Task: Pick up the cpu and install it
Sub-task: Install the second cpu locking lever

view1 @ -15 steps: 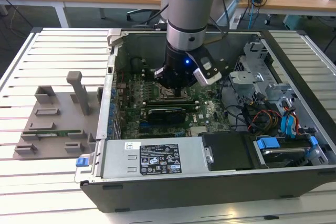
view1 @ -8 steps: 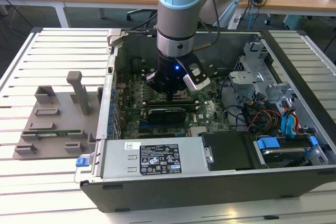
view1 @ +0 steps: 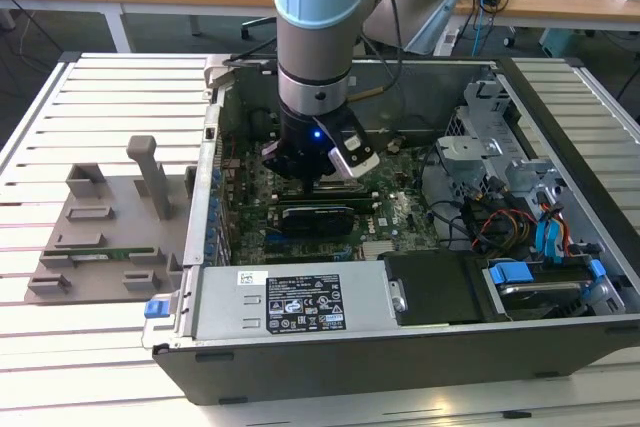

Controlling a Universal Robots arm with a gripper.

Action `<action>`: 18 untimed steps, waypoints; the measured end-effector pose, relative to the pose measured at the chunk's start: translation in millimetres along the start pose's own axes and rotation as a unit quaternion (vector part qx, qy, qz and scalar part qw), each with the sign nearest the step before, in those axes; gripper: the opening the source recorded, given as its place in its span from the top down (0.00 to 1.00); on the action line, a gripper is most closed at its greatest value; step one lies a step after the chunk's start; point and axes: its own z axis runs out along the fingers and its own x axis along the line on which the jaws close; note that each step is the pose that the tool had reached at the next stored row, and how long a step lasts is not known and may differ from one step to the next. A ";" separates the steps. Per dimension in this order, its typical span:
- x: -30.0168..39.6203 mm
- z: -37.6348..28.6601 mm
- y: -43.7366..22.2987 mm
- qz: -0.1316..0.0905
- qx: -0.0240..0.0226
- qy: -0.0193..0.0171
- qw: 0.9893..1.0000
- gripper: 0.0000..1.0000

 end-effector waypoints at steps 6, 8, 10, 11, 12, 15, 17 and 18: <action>7.6 4.0 1.0 0.000 -0.011 -0.001 1.000 0.89; 7.7 6.1 1.3 0.000 -0.013 -0.001 1.000 0.89; 7.6 7.2 1.8 0.000 -0.014 -0.002 1.000 0.89; 7.6 7.8 2.6 0.000 -0.015 -0.002 1.000 0.89; 7.5 8.1 3.1 0.000 -0.015 -0.002 1.000 0.89; 7.2 9.0 4.9 0.000 -0.016 -0.002 1.000 0.89; 7.1 10.9 5.2 0.000 -0.016 -0.002 1.000 0.89; 7.0 11.6 5.1 0.000 -0.016 -0.002 1.000 0.89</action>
